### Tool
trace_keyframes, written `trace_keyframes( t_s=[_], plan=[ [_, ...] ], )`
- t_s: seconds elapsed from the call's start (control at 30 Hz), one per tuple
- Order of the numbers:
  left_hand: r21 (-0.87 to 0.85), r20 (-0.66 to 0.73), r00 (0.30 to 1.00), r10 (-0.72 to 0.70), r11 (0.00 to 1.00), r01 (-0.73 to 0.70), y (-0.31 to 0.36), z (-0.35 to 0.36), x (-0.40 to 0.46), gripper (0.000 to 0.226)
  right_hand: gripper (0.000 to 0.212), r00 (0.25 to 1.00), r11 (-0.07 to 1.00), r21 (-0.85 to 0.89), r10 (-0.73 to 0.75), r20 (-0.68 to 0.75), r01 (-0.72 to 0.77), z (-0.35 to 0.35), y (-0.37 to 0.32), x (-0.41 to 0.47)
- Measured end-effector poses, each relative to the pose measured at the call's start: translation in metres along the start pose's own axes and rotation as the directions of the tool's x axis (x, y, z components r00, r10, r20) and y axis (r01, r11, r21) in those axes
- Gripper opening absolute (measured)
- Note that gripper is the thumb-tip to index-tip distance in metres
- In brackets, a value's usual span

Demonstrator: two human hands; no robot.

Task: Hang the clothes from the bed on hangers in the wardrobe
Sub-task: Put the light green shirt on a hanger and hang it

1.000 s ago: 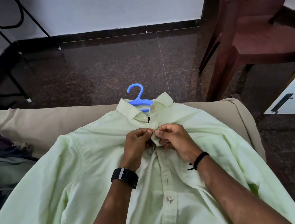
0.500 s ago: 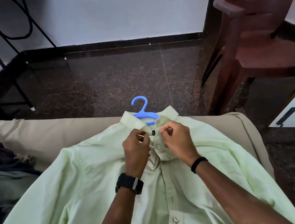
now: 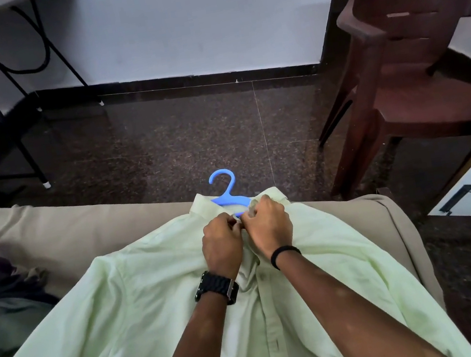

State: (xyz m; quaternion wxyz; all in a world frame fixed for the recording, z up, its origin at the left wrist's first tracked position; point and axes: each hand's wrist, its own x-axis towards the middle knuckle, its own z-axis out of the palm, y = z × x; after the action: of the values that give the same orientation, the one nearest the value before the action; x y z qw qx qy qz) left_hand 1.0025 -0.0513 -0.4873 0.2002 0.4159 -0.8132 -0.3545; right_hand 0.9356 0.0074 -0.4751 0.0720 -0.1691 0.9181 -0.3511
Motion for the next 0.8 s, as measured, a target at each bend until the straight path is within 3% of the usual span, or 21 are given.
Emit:
trace_keyframes(
  t_s=[0.1,0.17,0.23,0.33,0.43,0.53,0.8],
  plan=[
    [-0.043,0.020,0.999,-0.051,0.998,0.051,-0.001,0.003,0.004,0.014,0.012,0.998,0.985,0.162,-0.044,-0.054,0.053,-0.001,0.007,-0.005],
    [-0.144,0.014,0.997,-0.073,0.987,0.074,-0.001,0.003,0.006,0.014,0.015,0.997,0.930,0.364,0.066,-0.036,-0.049,-0.005,0.013,-0.006],
    [-0.337,0.022,0.993,-0.112,0.935,0.113,-0.001,0.001,0.004,0.015,0.016,0.978,0.771,0.604,0.184,0.093,-0.202,-0.010,0.016,-0.008],
    [-0.656,0.153,0.966,-0.208,0.710,0.257,0.001,-0.002,-0.003,0.016,0.010,0.929,0.462,0.806,0.182,0.322,-0.369,-0.017,0.018,-0.013],
    [-0.769,0.298,0.928,-0.223,0.521,0.371,0.003,-0.008,-0.006,0.013,0.013,0.907,0.313,0.852,0.114,0.405,-0.420,-0.020,0.017,-0.021],
    [-0.772,0.365,0.909,-0.202,0.481,0.416,0.004,-0.013,-0.005,0.013,0.011,0.908,0.307,0.856,0.089,0.409,-0.416,-0.020,0.014,-0.026],
    [-0.725,0.423,0.893,-0.154,0.534,0.435,0.001,-0.019,-0.006,0.015,0.008,0.940,0.469,0.820,0.071,0.335,-0.328,-0.015,0.009,-0.034]
  ],
)
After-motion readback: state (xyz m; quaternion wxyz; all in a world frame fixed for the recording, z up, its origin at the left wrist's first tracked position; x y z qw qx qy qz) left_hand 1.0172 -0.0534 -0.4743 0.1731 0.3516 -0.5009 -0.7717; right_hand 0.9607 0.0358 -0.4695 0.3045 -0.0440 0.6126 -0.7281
